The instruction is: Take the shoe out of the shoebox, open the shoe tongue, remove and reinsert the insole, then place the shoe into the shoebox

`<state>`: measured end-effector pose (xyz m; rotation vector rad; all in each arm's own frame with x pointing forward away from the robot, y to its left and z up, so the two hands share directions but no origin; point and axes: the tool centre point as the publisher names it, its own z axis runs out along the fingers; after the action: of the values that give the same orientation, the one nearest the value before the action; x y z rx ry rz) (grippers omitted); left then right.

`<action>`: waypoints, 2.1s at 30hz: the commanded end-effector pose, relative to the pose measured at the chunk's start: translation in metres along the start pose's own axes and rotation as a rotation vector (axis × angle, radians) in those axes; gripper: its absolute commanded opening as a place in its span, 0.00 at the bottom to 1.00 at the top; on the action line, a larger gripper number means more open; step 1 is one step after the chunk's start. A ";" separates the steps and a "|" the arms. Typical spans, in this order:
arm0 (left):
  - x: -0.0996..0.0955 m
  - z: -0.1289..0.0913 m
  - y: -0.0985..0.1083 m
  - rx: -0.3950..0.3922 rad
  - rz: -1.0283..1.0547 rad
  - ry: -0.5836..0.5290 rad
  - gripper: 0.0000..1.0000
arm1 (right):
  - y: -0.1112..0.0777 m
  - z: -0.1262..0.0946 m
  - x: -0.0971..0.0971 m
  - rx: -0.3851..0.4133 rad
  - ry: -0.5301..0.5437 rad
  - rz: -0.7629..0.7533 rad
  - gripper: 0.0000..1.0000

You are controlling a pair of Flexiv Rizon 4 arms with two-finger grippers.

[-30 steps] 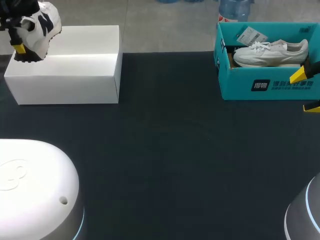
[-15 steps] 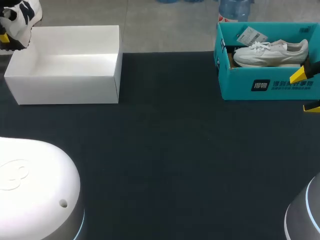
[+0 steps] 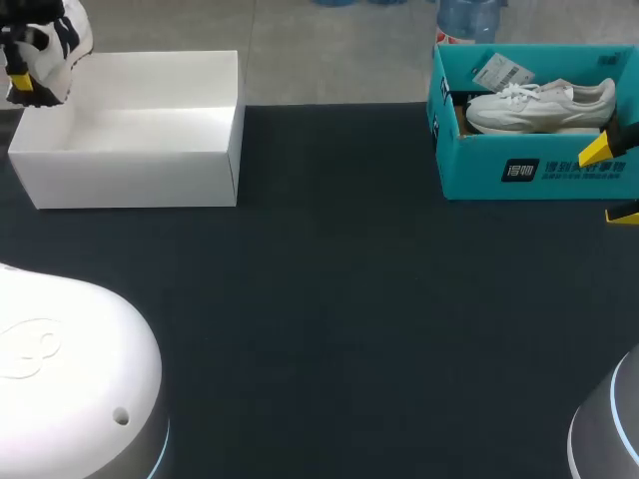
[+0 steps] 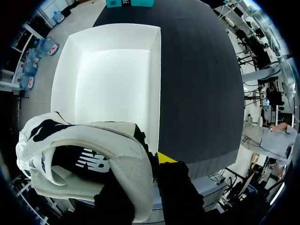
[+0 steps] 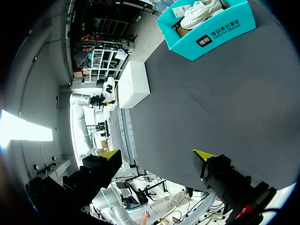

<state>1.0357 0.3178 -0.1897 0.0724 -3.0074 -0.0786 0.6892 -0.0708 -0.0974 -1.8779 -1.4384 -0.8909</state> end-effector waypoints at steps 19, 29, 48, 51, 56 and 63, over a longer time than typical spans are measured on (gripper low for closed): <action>-0.020 0.001 -0.006 -0.183 1.004 0.073 0.00 | 0.000 0.000 0.000 -0.001 -0.001 0.001 1.00; -0.027 -0.013 0.017 -0.209 1.508 0.060 0.00 | 0.000 0.000 0.000 -0.001 -0.001 0.001 1.00; -0.026 -0.013 0.018 -0.207 1.501 0.055 0.00 | 0.000 0.000 0.000 -0.001 -0.001 0.001 1.00; -0.026 -0.013 0.018 -0.207 1.501 0.055 0.00 | 0.000 0.000 0.000 -0.001 -0.001 0.001 1.00; -0.026 -0.013 0.018 -0.207 1.501 0.055 0.00 | 0.000 0.000 0.000 -0.001 -0.001 0.001 1.00; -0.027 -0.015 0.015 -0.188 1.477 0.026 0.00 | 0.000 0.000 0.000 -0.001 -0.001 0.001 1.00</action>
<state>1.0660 0.3319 -0.1797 -1.9592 -2.2355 -0.1740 0.6893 -0.0708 -0.0974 -1.8779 -1.4383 -0.8910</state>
